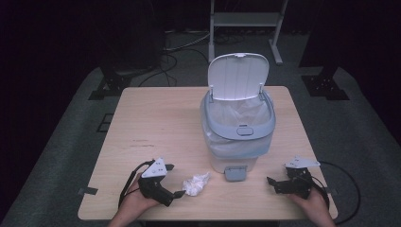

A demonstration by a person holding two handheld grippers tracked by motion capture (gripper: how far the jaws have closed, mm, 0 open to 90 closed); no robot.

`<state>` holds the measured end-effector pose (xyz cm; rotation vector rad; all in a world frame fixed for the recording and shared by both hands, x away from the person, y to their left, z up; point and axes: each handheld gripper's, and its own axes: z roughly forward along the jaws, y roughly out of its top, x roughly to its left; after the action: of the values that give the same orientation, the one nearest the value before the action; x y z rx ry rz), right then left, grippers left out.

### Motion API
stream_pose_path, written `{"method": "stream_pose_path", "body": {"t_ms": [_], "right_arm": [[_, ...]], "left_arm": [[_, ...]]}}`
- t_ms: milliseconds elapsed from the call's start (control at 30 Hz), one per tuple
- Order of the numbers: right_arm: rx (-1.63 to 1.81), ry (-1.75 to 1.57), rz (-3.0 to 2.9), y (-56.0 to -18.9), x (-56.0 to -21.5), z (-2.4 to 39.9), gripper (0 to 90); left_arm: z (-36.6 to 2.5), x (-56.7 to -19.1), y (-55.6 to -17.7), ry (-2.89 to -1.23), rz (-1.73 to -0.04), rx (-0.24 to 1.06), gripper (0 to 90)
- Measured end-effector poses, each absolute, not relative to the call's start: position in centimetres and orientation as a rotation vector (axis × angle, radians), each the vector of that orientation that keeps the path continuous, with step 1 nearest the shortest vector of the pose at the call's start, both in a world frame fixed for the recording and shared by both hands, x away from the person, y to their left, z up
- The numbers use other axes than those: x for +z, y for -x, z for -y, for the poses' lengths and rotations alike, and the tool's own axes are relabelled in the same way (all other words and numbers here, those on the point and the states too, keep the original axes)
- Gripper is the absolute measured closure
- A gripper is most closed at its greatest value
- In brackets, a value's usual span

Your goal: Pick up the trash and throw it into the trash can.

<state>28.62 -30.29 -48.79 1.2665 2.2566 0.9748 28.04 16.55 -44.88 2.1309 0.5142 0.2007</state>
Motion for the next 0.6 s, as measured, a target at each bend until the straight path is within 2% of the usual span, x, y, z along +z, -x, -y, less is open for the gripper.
{"method": "stream_pose_path", "body": {"t_ms": [600], "right_arm": [[0.975,-1.269,-2.255,-28.6,-48.8,30.3,6.0]], "left_arm": [[-13.4,-45.7,-28.8,-2.148,-0.473,0.166,0.0]]}}
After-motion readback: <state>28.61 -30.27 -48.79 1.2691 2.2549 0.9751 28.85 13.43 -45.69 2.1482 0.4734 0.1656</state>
